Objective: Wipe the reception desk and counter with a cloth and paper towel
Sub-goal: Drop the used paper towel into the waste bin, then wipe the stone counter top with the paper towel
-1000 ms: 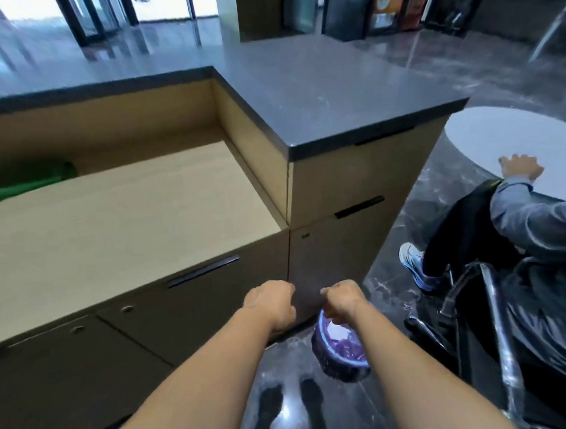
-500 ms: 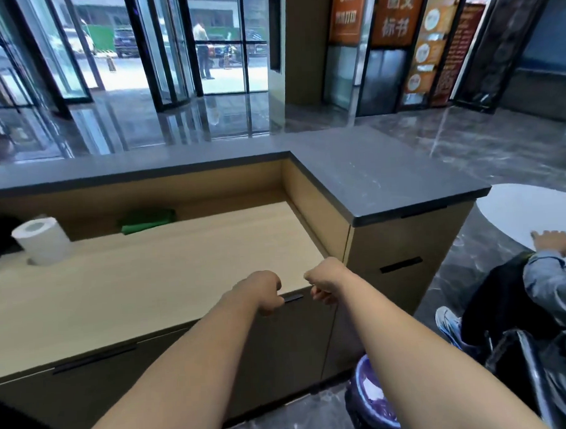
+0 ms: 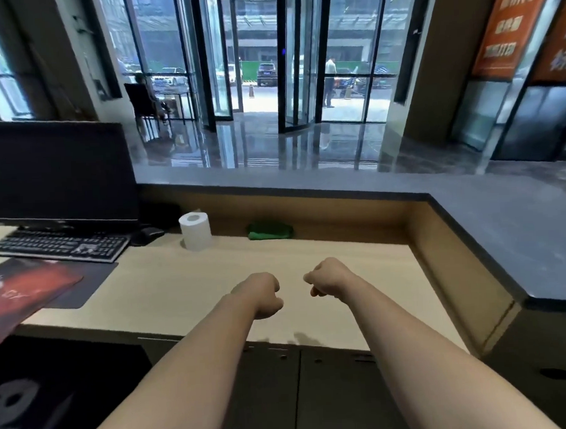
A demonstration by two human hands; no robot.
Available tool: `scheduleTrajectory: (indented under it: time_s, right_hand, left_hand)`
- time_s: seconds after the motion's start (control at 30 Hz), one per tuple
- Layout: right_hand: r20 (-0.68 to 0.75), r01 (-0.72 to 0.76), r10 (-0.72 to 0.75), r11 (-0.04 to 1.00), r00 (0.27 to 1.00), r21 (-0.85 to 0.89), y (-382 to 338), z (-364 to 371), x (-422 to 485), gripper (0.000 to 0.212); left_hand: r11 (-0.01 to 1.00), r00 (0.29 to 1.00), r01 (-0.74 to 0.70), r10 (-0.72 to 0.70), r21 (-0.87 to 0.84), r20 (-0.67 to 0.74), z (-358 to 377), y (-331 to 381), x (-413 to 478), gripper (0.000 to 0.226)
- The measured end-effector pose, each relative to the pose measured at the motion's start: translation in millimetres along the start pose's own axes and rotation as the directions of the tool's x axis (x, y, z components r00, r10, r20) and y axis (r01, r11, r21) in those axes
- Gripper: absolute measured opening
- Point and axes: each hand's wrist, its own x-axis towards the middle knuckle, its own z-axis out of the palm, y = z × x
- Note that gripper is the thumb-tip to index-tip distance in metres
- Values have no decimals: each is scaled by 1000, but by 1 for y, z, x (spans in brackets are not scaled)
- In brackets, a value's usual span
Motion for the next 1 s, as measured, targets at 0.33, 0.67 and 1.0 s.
scheduleTrajectory:
  time_s: [0.33, 0.67, 1.0]
  right_hand:
    - [127, 200, -188, 976, 974, -91, -91, 27, 123, 33]
    - [185, 211, -196, 975, 963, -65, -141, 67, 229, 29]
    - [234, 140, -137, 990, 962, 4, -193, 126, 303, 25]
  left_hand:
    - [990, 988, 136, -133, 39, -74, -64, -73, 103, 46]
    - [938, 893, 331, -345, -98, -290, -92, -135, 180, 49]
    - [855, 799, 440, -513, -275, -313, -123, -216, 268, 107]
